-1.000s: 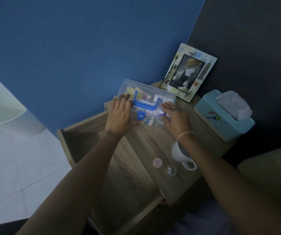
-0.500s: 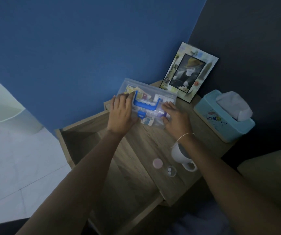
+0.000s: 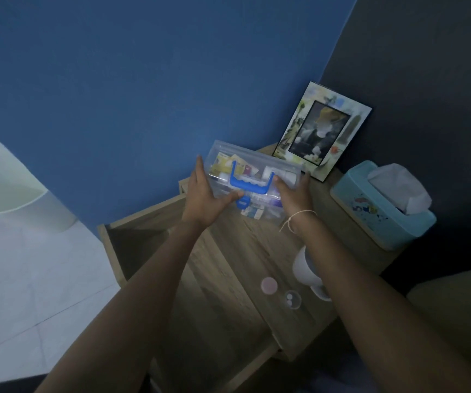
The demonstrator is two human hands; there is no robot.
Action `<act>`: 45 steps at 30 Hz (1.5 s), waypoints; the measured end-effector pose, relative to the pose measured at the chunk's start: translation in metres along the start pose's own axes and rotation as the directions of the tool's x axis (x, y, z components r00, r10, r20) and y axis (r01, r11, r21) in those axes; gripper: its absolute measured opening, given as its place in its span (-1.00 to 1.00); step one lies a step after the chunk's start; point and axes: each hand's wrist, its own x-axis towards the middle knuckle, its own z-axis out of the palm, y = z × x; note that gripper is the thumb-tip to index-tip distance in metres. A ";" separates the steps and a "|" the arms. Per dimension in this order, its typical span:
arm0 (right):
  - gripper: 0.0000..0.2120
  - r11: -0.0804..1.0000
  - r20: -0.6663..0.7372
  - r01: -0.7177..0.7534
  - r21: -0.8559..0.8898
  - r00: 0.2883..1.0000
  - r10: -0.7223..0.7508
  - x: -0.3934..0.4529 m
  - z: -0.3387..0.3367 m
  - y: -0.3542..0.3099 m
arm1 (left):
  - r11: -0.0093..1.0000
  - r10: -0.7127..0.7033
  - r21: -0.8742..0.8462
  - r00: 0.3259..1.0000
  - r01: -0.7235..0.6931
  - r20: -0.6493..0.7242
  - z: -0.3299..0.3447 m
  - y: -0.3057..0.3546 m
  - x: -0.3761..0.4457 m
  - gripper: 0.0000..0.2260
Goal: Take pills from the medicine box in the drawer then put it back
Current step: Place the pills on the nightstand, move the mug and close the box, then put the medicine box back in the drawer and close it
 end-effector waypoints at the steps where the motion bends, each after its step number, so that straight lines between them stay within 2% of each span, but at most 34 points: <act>1: -0.33 0.995 0.015 -0.071 0.073 0.997 0.070 0.001 0.000 -0.001 | 0.997 -0.040 -0.061 0.999 0.041 0.015 0.000 0.002 0.003 0.10; 4: -0.52 0.968 0.072 -0.205 0.143 0.978 0.197 0.002 -0.001 -0.004 | 0.980 -0.106 -0.166 0.994 0.105 0.007 -0.005 0.009 0.013 -0.09; 7: -0.58 0.967 0.085 -0.217 0.130 0.975 0.207 -0.005 0.001 -0.005 | 0.979 -0.108 -0.177 0.993 0.100 -0.037 -0.014 0.014 0.009 -0.39; 10: -0.60 0.964 0.095 -0.233 0.132 0.971 0.221 -0.021 0.008 -0.008 | 0.984 -0.082 -0.167 0.991 0.063 -0.109 -0.033 0.018 -0.003 -0.50; 15: -0.66 0.967 0.106 -0.225 0.118 0.971 0.213 -0.069 0.027 -0.014 | 0.996 -0.055 -0.078 0.979 0.040 -0.194 -0.084 0.023 -0.025 -0.54; 21: -0.67 0.986 0.175 -0.136 0.096 0.977 0.118 -0.145 0.049 -0.009 | 0.993 -0.115 -0.012 0.976 0.114 -0.183 -0.138 0.014 -0.065 -0.57; 25: -0.63 0.999 0.201 -0.049 0.023 0.979 0.043 -0.194 0.056 0.012 | 0.988 -0.157 -0.006 0.982 0.157 -0.103 -0.160 -0.010 -0.093 -0.61; 29: -0.46 0.998 0.182 0.025 -0.049 0.983 -0.016 -0.237 0.064 0.034 | 0.976 -0.205 0.072 0.978 0.207 -0.036 -0.169 -0.033 -0.105 -0.59; 32: -0.36 0.996 0.136 0.032 -0.078 0.990 -0.021 -0.263 0.072 0.047 | 0.960 -0.248 0.148 0.968 0.239 0.039 -0.168 -0.043 -0.106 -0.52; 35: -0.32 0.982 0.076 0.046 -0.181 0.997 -0.033 -0.277 0.080 0.060 | 0.953 -0.264 0.182 0.959 0.244 0.100 -0.160 -0.056 -0.101 -0.58; 39: -0.27 0.965 0.070 0.017 -0.263 0.998 0.002 -0.279 0.091 0.082 | 0.945 -0.247 0.254 0.960 0.207 0.136 -0.144 -0.074 -0.095 -0.63; 41: -0.25 0.964 0.067 -0.031 -0.264 0.996 0.051 -0.275 0.097 0.095 | 0.937 -0.256 0.285 0.953 0.202 0.164 -0.134 -0.084 -0.092 -0.56; 45: -0.23 0.954 0.060 -0.128 -0.271 0.987 0.150 -0.261 0.102 0.122 | 0.851 -0.339 0.484 0.918 0.204 0.209 -0.117 -0.100 -0.082 -0.37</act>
